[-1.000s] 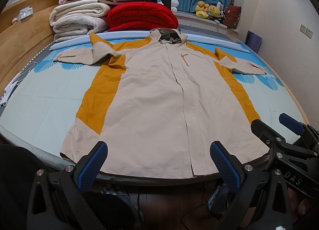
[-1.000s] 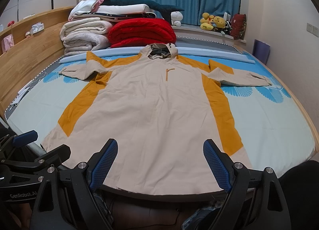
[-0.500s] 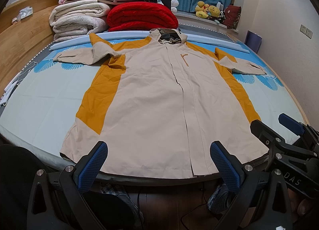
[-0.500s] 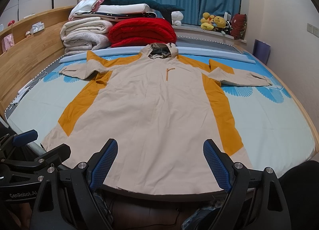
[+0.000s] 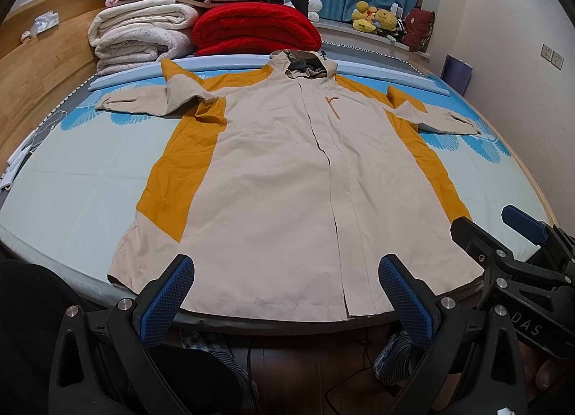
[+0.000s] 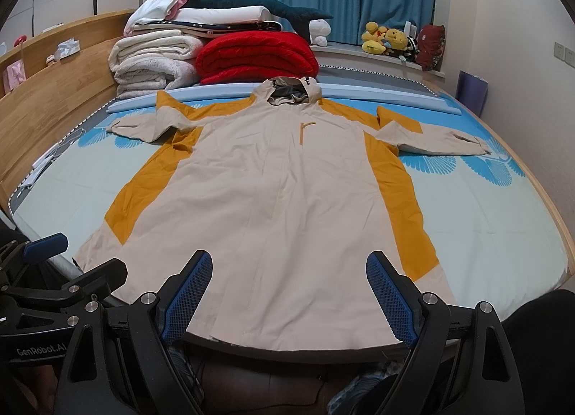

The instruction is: Fold large clothes

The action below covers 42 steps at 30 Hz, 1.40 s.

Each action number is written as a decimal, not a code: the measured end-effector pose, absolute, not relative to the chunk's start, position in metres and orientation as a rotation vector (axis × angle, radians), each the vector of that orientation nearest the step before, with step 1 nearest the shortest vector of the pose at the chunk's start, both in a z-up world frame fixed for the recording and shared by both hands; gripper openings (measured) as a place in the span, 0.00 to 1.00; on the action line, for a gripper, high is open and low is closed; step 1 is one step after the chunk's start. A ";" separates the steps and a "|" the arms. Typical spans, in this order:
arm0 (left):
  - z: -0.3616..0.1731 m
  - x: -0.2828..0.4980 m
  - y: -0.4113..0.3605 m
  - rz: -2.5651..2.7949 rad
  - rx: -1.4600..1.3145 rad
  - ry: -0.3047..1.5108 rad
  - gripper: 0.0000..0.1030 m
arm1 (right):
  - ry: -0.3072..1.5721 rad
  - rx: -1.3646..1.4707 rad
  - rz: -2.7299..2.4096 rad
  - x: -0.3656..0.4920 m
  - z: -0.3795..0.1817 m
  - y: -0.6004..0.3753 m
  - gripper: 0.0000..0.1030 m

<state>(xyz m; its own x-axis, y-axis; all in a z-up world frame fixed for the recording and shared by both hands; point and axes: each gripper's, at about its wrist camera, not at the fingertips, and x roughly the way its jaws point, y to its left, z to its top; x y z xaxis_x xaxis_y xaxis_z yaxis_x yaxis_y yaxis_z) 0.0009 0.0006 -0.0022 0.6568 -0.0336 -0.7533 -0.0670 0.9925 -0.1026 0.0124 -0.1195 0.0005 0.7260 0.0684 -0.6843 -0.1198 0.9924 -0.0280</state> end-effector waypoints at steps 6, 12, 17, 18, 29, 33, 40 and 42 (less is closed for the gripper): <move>-0.006 -0.002 -0.003 -0.008 -0.132 0.873 0.96 | 0.752 -0.070 0.104 0.013 0.001 -0.120 0.85; 0.003 -0.004 -0.003 0.027 -0.110 0.856 0.84 | 0.732 -0.040 0.113 0.009 0.006 -0.116 0.85; 0.029 -0.006 0.005 0.072 -0.183 0.837 0.82 | 0.725 -0.037 0.101 0.010 0.007 -0.115 0.85; 0.035 -0.009 0.005 0.070 -0.188 0.812 0.83 | 0.726 -0.035 0.099 0.012 0.007 -0.115 0.85; 0.029 -0.005 0.014 0.045 -0.153 0.724 0.82 | 0.744 -0.020 0.078 0.031 0.007 -0.116 0.84; 0.037 0.003 0.020 0.070 -0.171 0.681 0.83 | 0.694 -0.011 0.092 0.032 0.014 -0.117 0.84; 0.042 0.032 0.024 0.115 -0.145 0.727 0.84 | 0.616 -0.002 0.098 0.061 0.045 -0.120 0.85; 0.048 0.047 0.031 0.116 -0.162 0.732 0.84 | 0.608 0.001 0.108 0.077 0.052 -0.120 0.85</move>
